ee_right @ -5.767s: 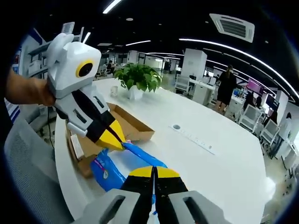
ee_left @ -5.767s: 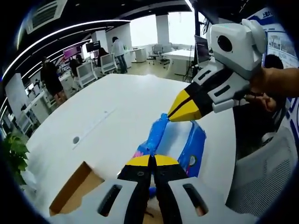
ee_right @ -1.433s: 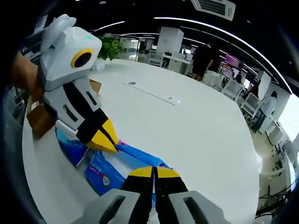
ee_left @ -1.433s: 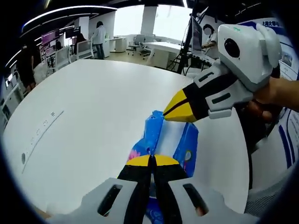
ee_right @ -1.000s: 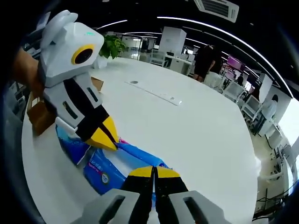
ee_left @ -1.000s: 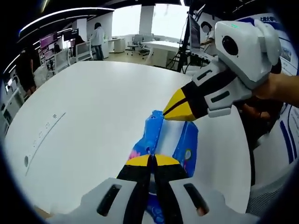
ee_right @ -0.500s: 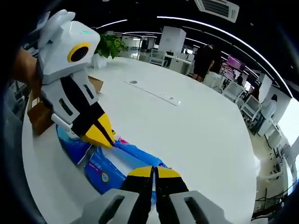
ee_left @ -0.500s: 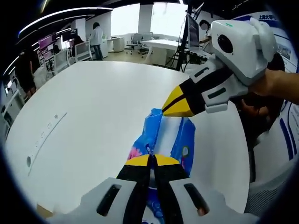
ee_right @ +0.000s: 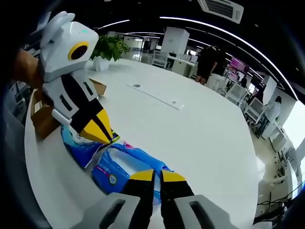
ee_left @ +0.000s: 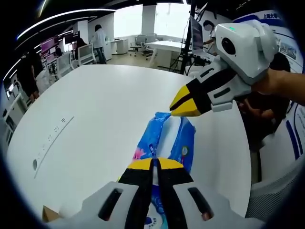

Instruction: Operate the shoe box by opening the lid, removing the specified soft item, and placing it in the target area until the item is outside and the box remains undamaged.

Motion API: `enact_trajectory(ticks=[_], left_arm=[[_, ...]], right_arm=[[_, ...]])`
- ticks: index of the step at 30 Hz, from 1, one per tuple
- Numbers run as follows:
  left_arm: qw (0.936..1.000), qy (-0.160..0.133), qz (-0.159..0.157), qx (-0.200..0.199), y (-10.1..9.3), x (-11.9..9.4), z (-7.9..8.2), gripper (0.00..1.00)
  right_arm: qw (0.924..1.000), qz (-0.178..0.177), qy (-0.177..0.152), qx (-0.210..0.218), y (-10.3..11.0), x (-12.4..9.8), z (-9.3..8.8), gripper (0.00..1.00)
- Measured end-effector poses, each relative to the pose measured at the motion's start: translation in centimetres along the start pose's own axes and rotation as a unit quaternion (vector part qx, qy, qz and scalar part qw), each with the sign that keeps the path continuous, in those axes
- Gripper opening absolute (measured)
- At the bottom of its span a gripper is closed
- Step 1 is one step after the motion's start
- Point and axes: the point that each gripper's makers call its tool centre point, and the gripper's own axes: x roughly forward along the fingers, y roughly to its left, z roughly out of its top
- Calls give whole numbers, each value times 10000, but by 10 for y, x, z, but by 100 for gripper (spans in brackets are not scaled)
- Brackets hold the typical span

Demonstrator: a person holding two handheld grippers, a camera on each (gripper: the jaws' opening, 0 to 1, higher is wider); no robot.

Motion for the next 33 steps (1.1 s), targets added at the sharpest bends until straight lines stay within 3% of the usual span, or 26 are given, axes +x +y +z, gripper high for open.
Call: enact_trajectory(ticks=[15,27,33], left_arm=[[9997,-180,143,-22,-1,-41,-3,6],[9984,-355,338,-271,4,-85,-15,22],[9965,-582,441,-408,5,-108,-20,33]], right_arm=[[9999,34,-22,92,16,-23,10,11],[9996,51,-76,250,37,-38,24,27],[9990,92,-189,405,52,-45,31,37]])
